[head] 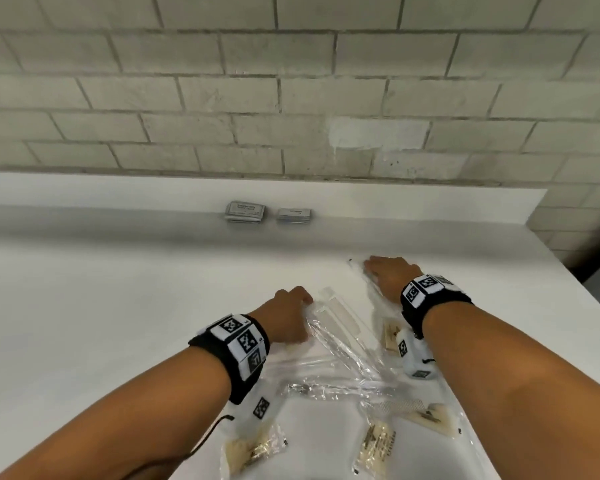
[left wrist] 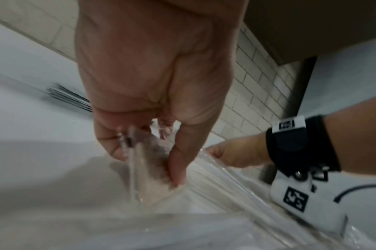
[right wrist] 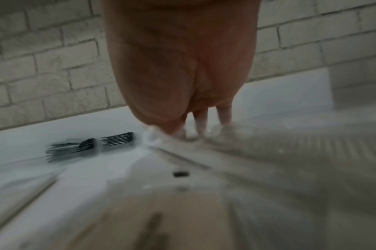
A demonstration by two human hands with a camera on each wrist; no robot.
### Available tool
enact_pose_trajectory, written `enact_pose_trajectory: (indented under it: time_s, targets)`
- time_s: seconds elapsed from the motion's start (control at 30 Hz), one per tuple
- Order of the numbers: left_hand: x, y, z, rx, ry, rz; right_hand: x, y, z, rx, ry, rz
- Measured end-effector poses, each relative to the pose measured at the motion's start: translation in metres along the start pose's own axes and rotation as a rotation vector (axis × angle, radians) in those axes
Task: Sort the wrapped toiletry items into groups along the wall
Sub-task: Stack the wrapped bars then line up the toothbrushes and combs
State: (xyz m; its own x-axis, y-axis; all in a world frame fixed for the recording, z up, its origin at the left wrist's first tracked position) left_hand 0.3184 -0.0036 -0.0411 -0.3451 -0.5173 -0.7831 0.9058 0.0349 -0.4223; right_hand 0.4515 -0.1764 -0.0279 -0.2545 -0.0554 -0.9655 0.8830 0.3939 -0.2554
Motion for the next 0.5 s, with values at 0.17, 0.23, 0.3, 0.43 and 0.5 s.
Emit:
enact_pose_trajectory:
  time_s: [0.17,0.23,0.3,0.43,0.5]
  targets:
    - [-0.035,-0.014,0.001,0.042,-0.114,0.226,0.001,0.006,0.027,0.188,-0.003,-0.009]
    - [-0.051,-0.022,0.004,0.064,-0.037,0.333,0.005,0.008,0.036,0.243,0.077,-0.045]
    - [-0.063,-0.033,0.010,0.096,0.031,0.421,0.008,0.005,0.040,0.261,0.086,-0.078]
    - [-0.075,-0.050,0.012,0.135,-0.087,0.488,-0.012,-0.008,0.035,0.164,0.160,0.125]
    - [-0.080,-0.060,0.011,0.132,-0.062,0.521,-0.031,-0.021,0.035,0.104,0.320,0.273]
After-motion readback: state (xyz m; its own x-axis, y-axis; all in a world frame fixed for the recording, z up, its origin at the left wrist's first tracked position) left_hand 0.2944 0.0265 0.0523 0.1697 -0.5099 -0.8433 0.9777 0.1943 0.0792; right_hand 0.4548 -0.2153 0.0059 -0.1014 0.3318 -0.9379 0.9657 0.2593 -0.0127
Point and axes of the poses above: each hand's wrist, its own y-axis towards the middle knuckle, its own x-axis out of the palm, z = x × y, the point moved 10 cm from there along y, towards the middle knuckle, and after that the axes turned 1 degree about y, right-handed, at the moved point
